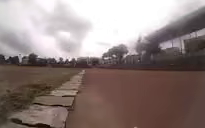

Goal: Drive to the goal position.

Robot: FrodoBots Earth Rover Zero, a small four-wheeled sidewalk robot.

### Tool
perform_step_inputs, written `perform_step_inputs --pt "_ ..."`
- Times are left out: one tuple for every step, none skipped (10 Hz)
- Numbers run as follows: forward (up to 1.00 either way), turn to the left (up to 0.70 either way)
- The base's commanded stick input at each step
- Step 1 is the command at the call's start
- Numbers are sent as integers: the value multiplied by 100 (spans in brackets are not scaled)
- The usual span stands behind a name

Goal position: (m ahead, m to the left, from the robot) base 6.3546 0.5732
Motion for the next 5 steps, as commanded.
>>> perform_step_inputs --pt "100 0" --pt "100 0" --pt "100 0" --pt "100 0" --pt "100 0"
